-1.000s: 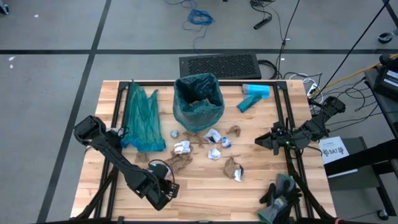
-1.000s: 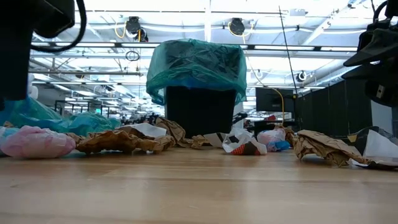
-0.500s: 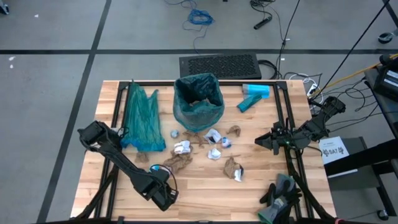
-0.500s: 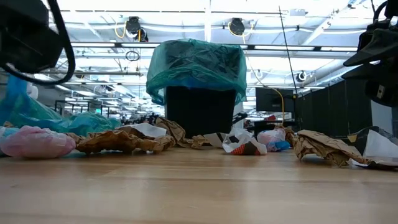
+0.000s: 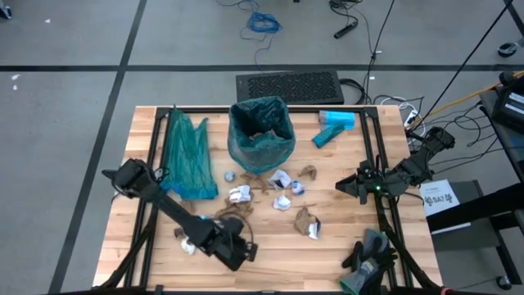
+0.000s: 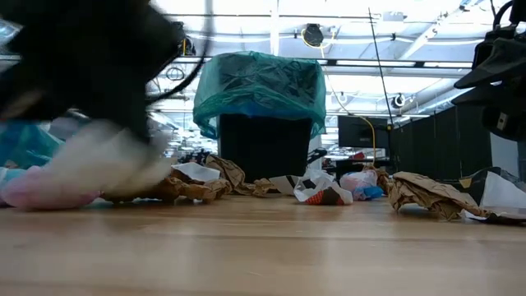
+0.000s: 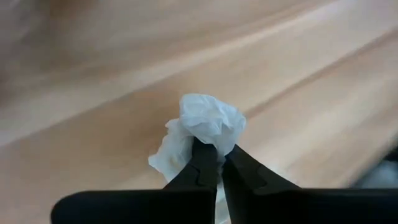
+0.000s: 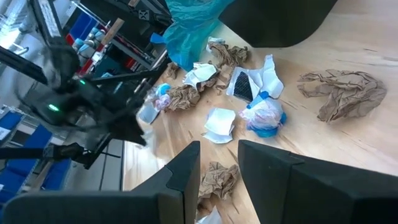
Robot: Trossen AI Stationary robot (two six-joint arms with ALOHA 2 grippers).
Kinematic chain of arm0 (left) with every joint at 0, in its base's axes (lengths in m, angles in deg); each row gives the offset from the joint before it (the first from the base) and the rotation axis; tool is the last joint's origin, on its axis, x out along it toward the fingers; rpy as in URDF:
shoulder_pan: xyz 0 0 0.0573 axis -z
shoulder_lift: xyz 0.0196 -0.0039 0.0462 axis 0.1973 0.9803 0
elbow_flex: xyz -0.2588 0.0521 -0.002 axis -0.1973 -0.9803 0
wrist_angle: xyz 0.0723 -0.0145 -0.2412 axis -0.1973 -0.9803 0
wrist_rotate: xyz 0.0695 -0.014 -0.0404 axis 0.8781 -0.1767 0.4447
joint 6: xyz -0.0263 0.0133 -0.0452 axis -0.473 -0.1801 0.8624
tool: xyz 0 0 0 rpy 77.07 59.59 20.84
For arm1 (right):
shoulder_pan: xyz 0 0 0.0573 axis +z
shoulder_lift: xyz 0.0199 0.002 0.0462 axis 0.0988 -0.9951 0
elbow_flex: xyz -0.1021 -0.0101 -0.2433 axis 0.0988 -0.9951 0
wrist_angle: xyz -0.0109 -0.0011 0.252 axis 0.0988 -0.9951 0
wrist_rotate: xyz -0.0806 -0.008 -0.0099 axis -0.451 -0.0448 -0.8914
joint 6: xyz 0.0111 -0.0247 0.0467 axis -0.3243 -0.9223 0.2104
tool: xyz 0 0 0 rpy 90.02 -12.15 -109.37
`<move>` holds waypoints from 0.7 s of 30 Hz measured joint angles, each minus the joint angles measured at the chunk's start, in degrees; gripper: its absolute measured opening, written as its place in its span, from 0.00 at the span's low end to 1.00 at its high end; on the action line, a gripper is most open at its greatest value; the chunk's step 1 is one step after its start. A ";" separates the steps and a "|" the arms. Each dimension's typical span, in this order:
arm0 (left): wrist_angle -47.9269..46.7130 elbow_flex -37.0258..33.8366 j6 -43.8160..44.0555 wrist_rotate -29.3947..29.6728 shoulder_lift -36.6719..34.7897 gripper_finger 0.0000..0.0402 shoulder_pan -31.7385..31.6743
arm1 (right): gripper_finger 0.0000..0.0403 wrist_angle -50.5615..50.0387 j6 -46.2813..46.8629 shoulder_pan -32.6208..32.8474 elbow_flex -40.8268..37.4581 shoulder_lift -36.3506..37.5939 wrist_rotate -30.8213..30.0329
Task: Place trash/remove bag and relplace
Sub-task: Put the white napkin into the blue trash bag inside the black trash bin
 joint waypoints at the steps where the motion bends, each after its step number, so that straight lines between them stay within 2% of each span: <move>1: -0.13 1.06 -2.19 0.66 -0.60 0.02 -0.99 | 0.25 0.06 -0.07 0.00 0.00 0.00 -0.02; 5: -1.82 5.65 -14.05 0.82 -2.19 0.01 -6.47 | 0.25 -0.37 -0.20 0.00 0.00 0.00 -0.02; 13: -17.95 22.10 -35.50 0.91 -6.94 0.00 -18.55 | 0.25 -1.12 -0.20 0.00 0.00 0.00 0.04; 16: -24.90 29.43 -42.49 3.82 -8.81 0.00 -23.22 | 0.25 -1.25 -0.20 0.00 0.00 -0.02 0.04; 21: -29.54 38.67 -52.66 6.79 -10.22 0.00 -31.53 | 0.25 -1.92 -0.22 -0.01 0.00 -0.02 0.10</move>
